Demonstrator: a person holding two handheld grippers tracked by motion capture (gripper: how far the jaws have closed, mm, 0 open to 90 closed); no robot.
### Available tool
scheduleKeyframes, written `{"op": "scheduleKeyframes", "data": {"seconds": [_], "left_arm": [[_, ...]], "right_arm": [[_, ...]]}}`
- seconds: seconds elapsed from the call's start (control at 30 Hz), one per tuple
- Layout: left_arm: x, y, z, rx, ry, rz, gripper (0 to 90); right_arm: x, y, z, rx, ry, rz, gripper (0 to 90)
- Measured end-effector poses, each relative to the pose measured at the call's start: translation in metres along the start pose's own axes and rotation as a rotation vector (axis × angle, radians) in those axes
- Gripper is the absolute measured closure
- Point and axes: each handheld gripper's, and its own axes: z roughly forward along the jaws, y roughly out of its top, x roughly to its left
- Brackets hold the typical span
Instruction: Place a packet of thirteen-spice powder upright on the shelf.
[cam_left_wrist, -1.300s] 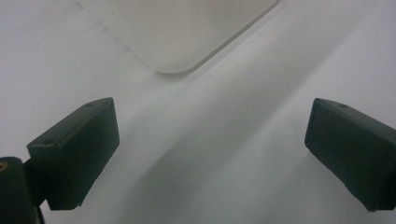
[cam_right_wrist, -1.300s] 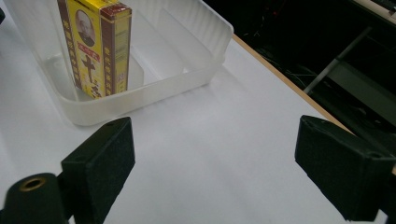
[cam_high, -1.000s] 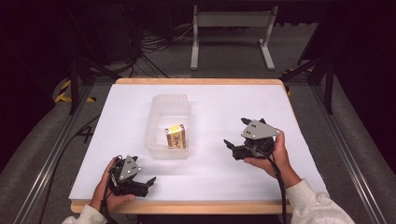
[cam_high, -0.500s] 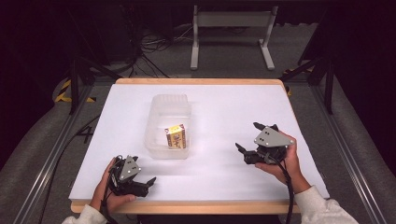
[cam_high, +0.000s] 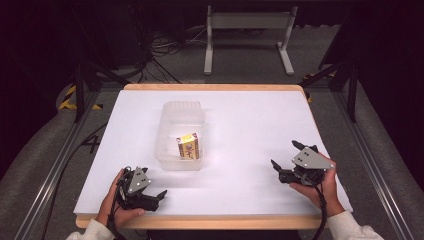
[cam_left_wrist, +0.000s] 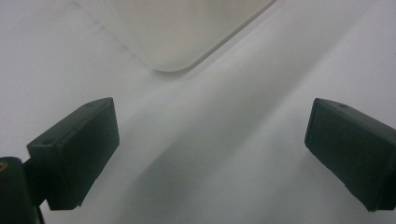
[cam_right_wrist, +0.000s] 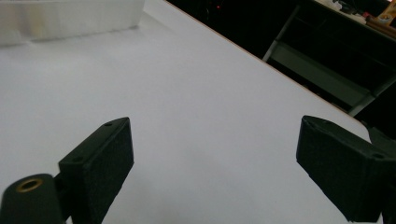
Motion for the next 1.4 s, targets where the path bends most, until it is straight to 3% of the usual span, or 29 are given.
{"op": "scheduleKeyframes", "data": {"seconds": [0.5, 0.57, 0.73, 0.9, 1.07, 1.27, 1.4], "left_arm": [[0.001, -0.001, -0.001, 0.0, -0.002, 0.001, 3.6], [0.001, -0.001, -0.001, -0.001, -0.002, 0.002, 3.7], [0.002, -0.001, -0.002, -0.01, 0.004, 0.001, 3.6], [0.002, 0.0, -0.002, -0.012, 0.003, -0.001, 3.6], [0.002, 0.0, -0.002, -0.01, 0.001, -0.004, 3.7], [0.002, 0.001, -0.001, -0.011, -0.005, 0.0, 3.7], [0.002, 0.001, 0.0, -0.01, -0.004, -0.005, 3.7]], "right_arm": [[-0.021, -0.038, -0.021, 0.078, -0.084, -0.007, 11.3], [-0.023, -0.046, -0.025, 0.095, -0.112, -0.018, 11.2], [-0.027, -0.055, -0.033, 0.096, -0.122, 0.032, 10.9], [-0.029, -0.065, -0.038, 0.12, -0.133, 0.046, 10.3], [-0.031, -0.07, -0.046, 0.109, -0.156, 0.055, 11.0], [-0.036, -0.072, -0.05, 0.099, -0.15, 0.084, 10.8], [-0.034, -0.072, -0.049, 0.101, -0.144, 0.075, 10.7]]}}
